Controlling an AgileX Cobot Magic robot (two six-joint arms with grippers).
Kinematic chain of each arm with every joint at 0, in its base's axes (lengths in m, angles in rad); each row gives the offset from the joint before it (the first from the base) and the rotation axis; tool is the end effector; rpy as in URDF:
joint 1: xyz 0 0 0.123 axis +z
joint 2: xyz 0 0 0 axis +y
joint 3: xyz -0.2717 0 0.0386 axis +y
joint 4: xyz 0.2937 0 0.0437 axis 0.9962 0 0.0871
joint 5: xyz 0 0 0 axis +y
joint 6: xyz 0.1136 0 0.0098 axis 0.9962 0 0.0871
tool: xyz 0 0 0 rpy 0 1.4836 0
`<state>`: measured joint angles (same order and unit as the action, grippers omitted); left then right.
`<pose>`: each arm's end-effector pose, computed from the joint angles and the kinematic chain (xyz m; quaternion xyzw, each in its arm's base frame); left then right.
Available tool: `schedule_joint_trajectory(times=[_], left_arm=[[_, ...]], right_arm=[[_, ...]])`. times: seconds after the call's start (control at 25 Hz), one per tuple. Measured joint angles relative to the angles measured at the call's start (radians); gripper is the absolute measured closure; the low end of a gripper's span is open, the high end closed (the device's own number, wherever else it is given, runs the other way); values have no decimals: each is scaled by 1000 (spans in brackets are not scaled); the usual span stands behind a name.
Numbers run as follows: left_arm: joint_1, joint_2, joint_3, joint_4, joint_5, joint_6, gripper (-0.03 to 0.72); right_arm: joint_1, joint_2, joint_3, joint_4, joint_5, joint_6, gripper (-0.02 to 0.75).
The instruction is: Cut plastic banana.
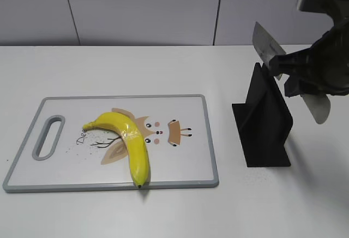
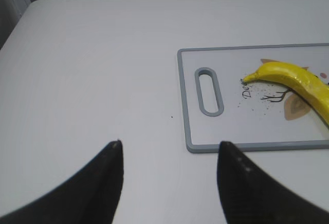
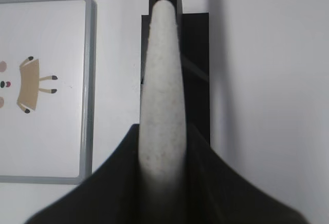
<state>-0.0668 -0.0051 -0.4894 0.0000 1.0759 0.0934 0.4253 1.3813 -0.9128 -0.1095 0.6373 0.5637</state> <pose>0.0661 -0.0044 0.2839 0.0687 0.8558 0.0068 0.5126 0.3022 0.1287 0.2067 0.0331 0.9607 0.0911 0.2601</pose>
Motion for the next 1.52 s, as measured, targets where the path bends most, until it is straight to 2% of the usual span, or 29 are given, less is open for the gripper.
schedule_joint_trajectory(times=[0.72,0.8,0.92,1.0,1.2,1.52], left_arm=[[0,0,0,0,1,0,125],[0,0,0,0,1,0,126],[0,0,0,0,1,0,126],[0,0,0,0,1,0,126],[0,0,0,0,1,0,126],[0,0,0,0,1,0,126]], right_arm=[[1,58,45,73,62,-27,546],[1,58,45,82,77,-29,470],[1,58,45,84,89,-49,219],[1,54,45,84,95,-61,130],[1,-36,46,104,116,-142,108],[1,-358,171,217,134,-498,120]])
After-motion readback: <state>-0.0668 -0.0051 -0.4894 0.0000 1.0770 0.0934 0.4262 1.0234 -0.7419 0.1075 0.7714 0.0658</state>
